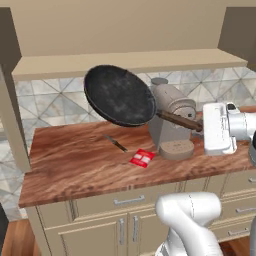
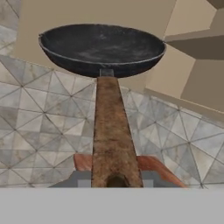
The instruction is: Pick the pan from the cabinet and place it on the stove. Then turn on the stove burner for the pan.
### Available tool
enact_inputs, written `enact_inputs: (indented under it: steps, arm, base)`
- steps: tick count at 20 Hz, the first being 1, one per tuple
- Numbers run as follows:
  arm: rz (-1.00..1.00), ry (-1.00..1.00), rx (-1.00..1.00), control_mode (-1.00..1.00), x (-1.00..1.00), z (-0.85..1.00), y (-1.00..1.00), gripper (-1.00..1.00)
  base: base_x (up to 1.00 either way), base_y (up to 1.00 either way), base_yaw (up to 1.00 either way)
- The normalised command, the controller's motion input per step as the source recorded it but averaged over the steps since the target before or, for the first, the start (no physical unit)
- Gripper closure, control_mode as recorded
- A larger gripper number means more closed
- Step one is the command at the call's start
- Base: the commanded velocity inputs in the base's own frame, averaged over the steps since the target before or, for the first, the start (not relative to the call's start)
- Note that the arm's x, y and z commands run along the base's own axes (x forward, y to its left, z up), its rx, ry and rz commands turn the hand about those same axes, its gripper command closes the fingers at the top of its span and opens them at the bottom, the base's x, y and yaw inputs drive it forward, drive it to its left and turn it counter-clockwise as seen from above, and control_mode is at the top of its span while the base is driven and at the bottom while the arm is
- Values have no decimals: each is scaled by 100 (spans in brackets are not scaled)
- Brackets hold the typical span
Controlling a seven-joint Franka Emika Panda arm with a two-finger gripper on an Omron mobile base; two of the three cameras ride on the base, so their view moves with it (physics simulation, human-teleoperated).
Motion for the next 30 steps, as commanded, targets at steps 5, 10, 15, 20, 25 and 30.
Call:
enact_inputs:
  steps: [5,10,15,20,25,30]
  arm:
    - [0,0,0,100,0,0,0,100]
    - [0,0,0,100,0,0,0,100]
    - [0,0,0,100,0,0,0,100]
    - [0,0,0,100,0,0,0,100]
    - [0,0,0,100,0,0,0,100]
    - [0,0,0,100,0,0,0,100]
  base:
    - [-74,-3,-17]
    - [-57,-7,-23]
    - [-26,-27,-25]
    - [-23,-39,-27]
    - [-26,-31,-35]
    - [-27,-41,-35]
